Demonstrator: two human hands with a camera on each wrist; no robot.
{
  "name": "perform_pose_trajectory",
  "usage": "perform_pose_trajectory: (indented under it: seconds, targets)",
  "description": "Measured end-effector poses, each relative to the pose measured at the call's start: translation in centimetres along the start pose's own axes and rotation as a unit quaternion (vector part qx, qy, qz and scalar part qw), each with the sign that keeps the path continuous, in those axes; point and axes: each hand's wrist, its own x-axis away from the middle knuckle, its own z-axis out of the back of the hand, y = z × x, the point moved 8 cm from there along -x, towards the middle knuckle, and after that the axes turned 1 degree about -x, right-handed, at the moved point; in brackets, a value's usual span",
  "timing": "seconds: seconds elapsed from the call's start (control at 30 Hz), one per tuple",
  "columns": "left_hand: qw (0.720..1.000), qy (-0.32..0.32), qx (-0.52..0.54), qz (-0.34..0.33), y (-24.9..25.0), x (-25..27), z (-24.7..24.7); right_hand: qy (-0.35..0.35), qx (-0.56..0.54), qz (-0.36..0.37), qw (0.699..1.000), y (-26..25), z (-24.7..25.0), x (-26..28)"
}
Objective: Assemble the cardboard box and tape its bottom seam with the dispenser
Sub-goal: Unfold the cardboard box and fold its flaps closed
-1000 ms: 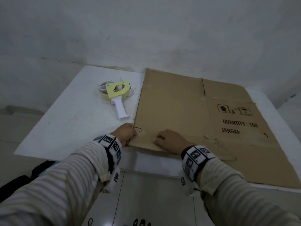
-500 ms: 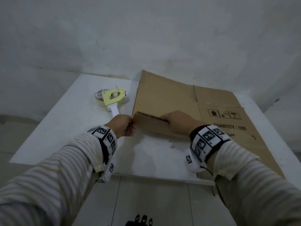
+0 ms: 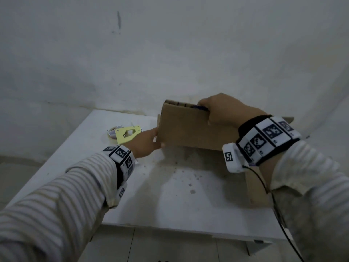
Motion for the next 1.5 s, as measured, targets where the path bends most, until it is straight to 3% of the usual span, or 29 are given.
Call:
perform_pose_trajectory:
  seconds: [0.2,0.47,0.8,0.97,1.13,1.3,1.43,1.5]
  targets:
    - [0.994,0.077,-0.051,-0.052,5.0,-0.5,2.0,0.119,0.032,-0.026,0.992,2.6,5.7,0.3]
    - [0.984,0.133,0.106,-0.045,6.1,-1.1,3.9,0.25,0.073,-0.034,0.965,3.7,8.9,-0.3]
    - [0.983,0.127,0.128,-0.011,3.3,-3.2,3.6,0.293,0.034,-0.007,0.956,4.0,5.5,-1.9]
    - [0.989,0.061,0.129,-0.034,4.0,-3.8,2.3,0.388,0.077,0.0,0.919,4.5,5.6,-0.7]
    - [0.985,0.015,0.17,-0.022,3.5,-4.2,2.2,0.409,0.058,0.004,0.91,4.9,5.3,0.2]
    - [0.958,0.012,0.286,0.013,2.4,-4.6,2.5,0.41,0.053,0.001,0.91,5.1,4.4,0.6]
    - [0.904,0.019,0.42,0.082,2.7,-4.4,2.9,0.399,0.042,0.003,0.916,5.5,3.6,0.9]
    - [0.888,0.011,0.454,0.077,2.9,-4.3,3.1,0.384,0.027,0.007,0.923,5.7,3.2,0.8]
